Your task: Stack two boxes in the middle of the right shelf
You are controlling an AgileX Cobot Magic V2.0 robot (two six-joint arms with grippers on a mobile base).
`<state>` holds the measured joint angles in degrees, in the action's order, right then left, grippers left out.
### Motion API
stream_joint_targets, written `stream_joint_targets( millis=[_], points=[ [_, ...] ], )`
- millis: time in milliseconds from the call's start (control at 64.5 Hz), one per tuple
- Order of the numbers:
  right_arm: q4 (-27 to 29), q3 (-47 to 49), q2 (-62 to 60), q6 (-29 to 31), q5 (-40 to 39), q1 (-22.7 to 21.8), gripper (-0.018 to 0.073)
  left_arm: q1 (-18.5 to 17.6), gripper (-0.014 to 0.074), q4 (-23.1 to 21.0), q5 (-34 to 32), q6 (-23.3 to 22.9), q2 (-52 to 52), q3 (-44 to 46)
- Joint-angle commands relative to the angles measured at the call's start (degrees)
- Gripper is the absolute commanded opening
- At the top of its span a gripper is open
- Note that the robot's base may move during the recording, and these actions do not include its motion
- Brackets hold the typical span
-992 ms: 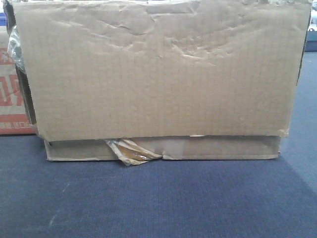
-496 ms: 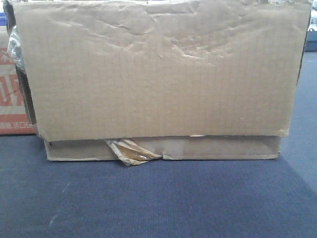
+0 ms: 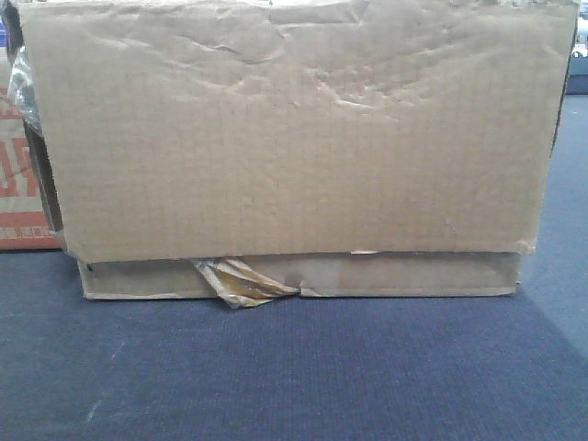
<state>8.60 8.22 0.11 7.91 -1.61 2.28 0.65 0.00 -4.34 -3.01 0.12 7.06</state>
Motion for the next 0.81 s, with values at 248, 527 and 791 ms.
stream_joint_targets(
  millis=[248,527,791],
  points=[
    [-0.07,27.95,12.43,0.09,17.07,0.08,-0.0161,0.36,-0.0093,5.44,22.00,0.10,12.69,31.83],
    [-0.07,38.15,29.79,0.09,21.71,0.83,0.0210,-1.92,0.0351,6.93,30.35,0.10,30.67,44.45],
    [-0.07,38.02,36.27,0.09,20.25,0.93,0.0570,-3.65,0.0593,2.65,35.83,0.10,41.49,47.22]
  ],
)
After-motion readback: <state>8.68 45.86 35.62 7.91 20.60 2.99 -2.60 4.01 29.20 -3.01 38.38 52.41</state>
